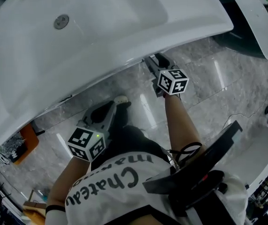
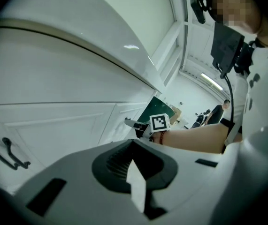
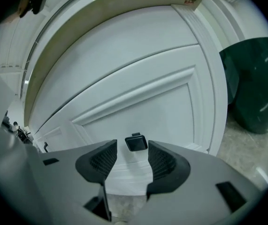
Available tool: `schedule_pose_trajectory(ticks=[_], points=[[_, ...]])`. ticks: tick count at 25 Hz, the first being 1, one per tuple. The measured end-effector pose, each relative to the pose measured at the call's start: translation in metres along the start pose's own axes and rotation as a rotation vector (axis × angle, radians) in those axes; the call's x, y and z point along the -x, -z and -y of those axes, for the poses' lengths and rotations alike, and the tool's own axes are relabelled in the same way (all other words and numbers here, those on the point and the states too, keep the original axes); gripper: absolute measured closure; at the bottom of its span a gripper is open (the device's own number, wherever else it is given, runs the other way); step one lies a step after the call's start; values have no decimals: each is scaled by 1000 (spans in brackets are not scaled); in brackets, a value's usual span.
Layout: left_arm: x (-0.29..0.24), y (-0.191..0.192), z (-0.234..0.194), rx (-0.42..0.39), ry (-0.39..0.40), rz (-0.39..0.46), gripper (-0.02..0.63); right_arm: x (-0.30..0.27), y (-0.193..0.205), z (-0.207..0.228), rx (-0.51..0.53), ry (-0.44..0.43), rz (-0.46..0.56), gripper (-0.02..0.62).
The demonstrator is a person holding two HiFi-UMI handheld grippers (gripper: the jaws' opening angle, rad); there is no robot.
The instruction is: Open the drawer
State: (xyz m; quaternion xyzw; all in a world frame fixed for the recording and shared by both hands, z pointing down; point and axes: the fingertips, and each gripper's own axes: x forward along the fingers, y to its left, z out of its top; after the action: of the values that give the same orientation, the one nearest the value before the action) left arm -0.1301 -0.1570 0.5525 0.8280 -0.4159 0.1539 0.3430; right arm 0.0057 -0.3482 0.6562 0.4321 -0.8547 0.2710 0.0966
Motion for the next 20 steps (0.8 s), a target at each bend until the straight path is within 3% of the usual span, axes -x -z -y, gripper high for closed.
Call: schedule_pose_trajectory(ticks=[5,9,15,20], points=[[2,1,-1,24,-11,-15,598,-5,-8,4,-44,15,29,428],[1,-3,-1,15,-11,-30,598,-8,-8,4,-1,12,-11,453],[-6,-11,-1,32,-18,-26,598,-6,-8,7,31,2,-44,451],[-10,-12,2,37,-30,-37,597,-3,-6,6,-4,-12,-45,452]])
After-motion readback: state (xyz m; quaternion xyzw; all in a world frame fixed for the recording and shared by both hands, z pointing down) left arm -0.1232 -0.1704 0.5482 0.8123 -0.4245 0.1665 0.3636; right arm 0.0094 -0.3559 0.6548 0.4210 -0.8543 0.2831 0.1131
